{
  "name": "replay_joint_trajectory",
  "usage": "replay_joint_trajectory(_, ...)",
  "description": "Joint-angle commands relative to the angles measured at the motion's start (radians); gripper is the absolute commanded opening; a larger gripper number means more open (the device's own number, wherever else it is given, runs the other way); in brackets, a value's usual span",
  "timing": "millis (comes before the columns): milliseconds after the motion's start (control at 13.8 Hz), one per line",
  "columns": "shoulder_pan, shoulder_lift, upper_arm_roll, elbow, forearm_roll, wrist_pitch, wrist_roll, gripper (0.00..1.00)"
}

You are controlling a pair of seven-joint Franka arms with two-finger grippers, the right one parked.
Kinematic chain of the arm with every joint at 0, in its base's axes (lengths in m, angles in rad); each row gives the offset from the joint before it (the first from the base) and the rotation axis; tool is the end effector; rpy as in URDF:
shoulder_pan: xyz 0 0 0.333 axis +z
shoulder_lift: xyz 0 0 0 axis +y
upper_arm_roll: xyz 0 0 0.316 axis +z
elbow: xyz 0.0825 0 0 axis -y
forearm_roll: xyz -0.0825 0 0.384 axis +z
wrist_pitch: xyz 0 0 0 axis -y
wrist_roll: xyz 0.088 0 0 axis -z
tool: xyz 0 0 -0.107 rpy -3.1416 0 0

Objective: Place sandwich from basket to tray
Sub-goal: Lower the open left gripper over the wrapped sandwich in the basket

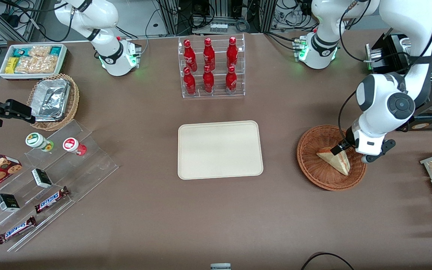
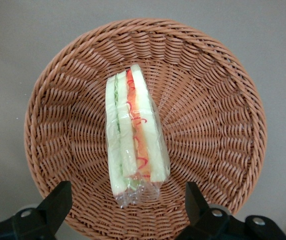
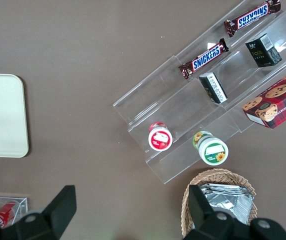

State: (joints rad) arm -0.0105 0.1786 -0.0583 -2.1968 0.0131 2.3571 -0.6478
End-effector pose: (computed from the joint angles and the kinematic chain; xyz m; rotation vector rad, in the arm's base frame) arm 0.5478 -0.0374 0.3014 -3.0096 -0.8825 0.0270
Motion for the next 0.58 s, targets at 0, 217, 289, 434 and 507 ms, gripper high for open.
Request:
replay_joint_trajectory(0, 0.001, 0.03, -0.003, 0.0, 0.008, 0.037, -0.029, 1.0)
replay_joint_trajectory(217, 0.003, 0.048, -0.003, 0.0, 0.004, 0.063, -0.03, 1.0)
replay_joint_trajectory(289, 0.003, 0.056, -0.003, 0.0, 0.004, 0.073, -0.036, 1.0)
replay_joint_trajectory(434, 0.003, 0.074, -0.002, 0.0, 0.004, 0.099, -0.038, 1.0)
replay_joint_trajectory(507, 0.003, 0.084, -0.002, 0.0, 0.004, 0.111, -0.039, 0.96)
